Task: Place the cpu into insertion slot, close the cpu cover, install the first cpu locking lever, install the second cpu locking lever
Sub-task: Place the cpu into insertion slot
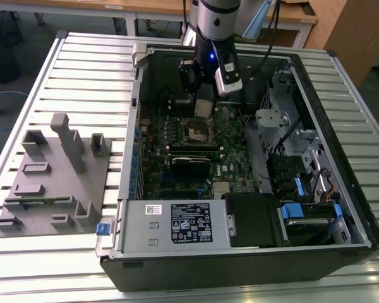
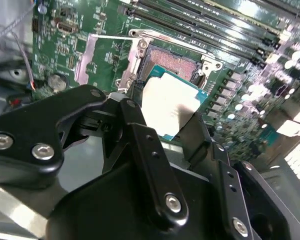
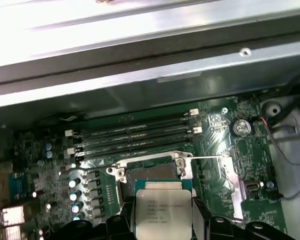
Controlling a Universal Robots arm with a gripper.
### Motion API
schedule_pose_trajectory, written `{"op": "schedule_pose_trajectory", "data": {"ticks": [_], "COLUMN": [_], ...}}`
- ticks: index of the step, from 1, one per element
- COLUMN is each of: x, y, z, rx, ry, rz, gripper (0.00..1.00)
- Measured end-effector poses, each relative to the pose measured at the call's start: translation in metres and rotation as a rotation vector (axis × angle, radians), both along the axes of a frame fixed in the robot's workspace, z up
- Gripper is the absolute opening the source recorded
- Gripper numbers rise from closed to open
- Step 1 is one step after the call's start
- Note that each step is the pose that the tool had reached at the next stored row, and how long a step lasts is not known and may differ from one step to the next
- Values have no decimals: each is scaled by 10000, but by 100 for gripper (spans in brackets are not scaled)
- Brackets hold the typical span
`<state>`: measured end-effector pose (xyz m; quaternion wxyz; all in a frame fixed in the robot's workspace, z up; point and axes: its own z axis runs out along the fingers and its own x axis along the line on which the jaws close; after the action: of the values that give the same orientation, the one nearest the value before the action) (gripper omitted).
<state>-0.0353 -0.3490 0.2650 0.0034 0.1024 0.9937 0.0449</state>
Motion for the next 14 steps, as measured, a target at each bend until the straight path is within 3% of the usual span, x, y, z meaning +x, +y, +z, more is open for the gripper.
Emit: {"op": "schedule_pose_trajectory", "data": {"ticks": [12,14], "x": [0,-1], "y": [0,0], "z": [-24,-25], "rx": [-1,1], "ry": [1,1], "rz": [-2166,-2275], "gripper": [54,54]}}
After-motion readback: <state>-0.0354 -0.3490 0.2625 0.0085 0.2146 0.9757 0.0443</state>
